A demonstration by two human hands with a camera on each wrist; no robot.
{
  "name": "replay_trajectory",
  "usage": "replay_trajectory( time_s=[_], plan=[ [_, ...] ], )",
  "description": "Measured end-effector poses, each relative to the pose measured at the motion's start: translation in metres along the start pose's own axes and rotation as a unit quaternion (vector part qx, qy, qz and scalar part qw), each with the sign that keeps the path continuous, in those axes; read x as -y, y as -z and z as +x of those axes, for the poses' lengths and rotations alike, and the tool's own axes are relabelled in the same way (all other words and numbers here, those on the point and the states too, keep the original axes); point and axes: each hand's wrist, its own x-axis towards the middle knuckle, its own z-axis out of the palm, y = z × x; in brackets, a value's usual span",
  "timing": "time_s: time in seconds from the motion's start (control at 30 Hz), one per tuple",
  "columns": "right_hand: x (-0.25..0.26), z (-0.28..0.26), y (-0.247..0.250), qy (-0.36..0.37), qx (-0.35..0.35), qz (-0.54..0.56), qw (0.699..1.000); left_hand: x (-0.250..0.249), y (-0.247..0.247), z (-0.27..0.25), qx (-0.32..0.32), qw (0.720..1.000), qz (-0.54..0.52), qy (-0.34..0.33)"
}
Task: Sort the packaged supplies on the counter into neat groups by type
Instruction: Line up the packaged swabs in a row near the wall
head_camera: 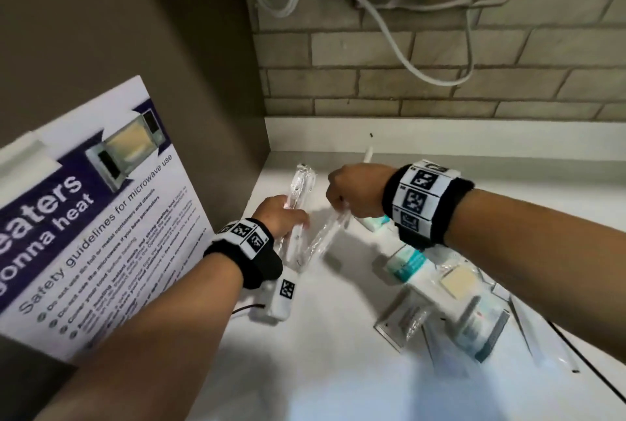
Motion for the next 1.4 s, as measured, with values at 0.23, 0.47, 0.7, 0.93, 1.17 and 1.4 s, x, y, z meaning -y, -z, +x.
replay_trajectory(
  time_s=[0.23,0.47,0.7,0.93,1.17,1.4],
  plan=[
    [0.03,0.056,-0.047,0.133,0.029,-0.106,0.985,0.011,-0.006,0.013,-0.004,0.999,0.016,0.043],
    [0.024,0.052,-0.067,0.102,0.007,0.018,0.995,0.022,-0.007,0.02,0.001,0.997,-0.039,0.068],
    [0.003,0.047,-0.076,0.11,-0.115,0.051,0.986,0.025,0.002,0.031,-0.09,0.992,-0.06,0.064],
    [-0.016,0.06,-0.066,0.049,-0.094,0.021,0.994,0.028,0.013,0.024,-0.155,0.982,0.027,0.101],
    [-0.018,0.074,-0.054,-0.005,-0.044,-0.086,0.995,0.027,0.015,0.028,-0.125,0.986,0.058,0.09],
    [-0.031,0.096,-0.061,-0.058,-0.006,0.06,0.996,0.03,0.022,0.043,-0.144,0.983,0.082,0.084]
  ],
)
